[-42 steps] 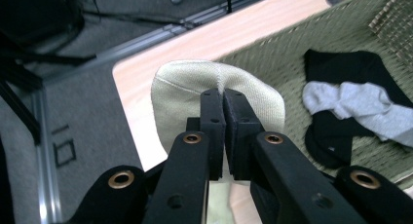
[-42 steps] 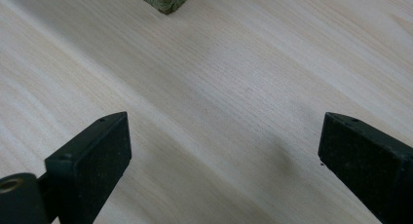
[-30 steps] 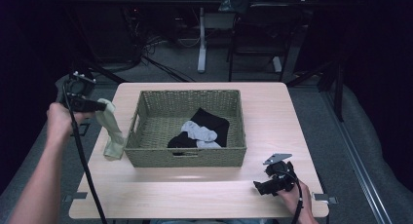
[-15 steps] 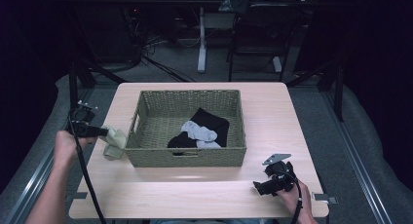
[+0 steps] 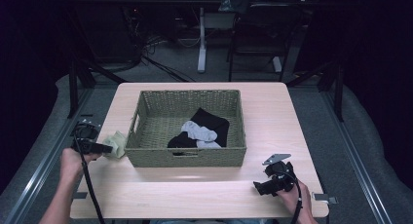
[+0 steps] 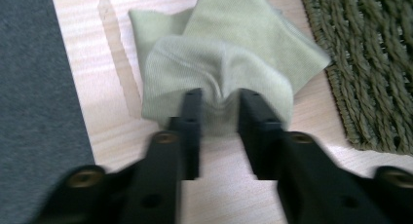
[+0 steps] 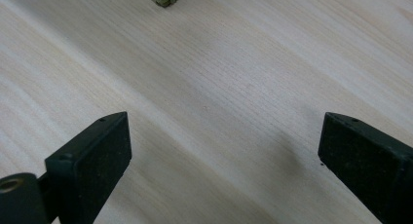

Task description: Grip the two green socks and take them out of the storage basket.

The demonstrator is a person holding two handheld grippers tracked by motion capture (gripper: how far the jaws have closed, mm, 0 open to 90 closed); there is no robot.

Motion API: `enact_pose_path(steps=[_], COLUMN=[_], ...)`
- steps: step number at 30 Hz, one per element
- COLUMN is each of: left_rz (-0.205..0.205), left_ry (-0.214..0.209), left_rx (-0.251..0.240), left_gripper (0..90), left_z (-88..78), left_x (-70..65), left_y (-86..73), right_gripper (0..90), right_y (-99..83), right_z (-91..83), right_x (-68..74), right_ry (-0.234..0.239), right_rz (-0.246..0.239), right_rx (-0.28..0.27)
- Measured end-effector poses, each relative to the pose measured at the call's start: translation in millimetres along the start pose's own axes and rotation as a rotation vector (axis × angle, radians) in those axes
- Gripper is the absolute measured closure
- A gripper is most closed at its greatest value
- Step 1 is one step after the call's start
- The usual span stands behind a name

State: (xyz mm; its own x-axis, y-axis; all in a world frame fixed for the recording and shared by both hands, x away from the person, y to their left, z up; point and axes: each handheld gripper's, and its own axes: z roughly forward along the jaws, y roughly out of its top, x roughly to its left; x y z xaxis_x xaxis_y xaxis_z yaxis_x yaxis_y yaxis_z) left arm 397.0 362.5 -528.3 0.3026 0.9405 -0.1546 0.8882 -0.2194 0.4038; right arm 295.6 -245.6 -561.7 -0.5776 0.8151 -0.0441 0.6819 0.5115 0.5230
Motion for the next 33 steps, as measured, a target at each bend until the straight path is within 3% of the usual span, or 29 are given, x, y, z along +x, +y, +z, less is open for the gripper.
enact_pose_path(steps=[3,7,10,17,24,33], left_rz=[-0.016,-0.005,-0.001,0.050,0.096,0.094], left_ry=[0.022,0.054,0.042,0.084,0.098,0.085], left_rx=[-0.017,-0.071,-0.147,-0.238,-0.278,-0.260], left_gripper=[36.8,16.4,12.5,3.7,0.2,0.1], left_z=[-5.4,-22.0,-36.9,-56.6,-56.9,-39.2], left_x=[-1.7,-10.7,-20.2,-49.9,-80.8,-94.7], left_y=[-3.8,-9.6,-16.6,-34.9,-60.2,-85.0], right_gripper=[4.7,4.7,4.6,4.6,4.6,4.6], right_y=[-0.4,-1.0,-1.2,-1.6,-1.7,-1.3], right_z=[0.8,-0.1,-1.4,-2.6,-2.8,-2.6], right_x=[0.3,-1.4,-1.4,-1.9,-2.2,-0.7], right_ry=[0.003,-0.003,-0.002,-0.002,-0.001,0.003], right_rz=[0.003,0.008,0.014,0.012,0.011,0.010], right_rx=[-0.006,-0.009,-0.009,-0.013,-0.012,-0.013])
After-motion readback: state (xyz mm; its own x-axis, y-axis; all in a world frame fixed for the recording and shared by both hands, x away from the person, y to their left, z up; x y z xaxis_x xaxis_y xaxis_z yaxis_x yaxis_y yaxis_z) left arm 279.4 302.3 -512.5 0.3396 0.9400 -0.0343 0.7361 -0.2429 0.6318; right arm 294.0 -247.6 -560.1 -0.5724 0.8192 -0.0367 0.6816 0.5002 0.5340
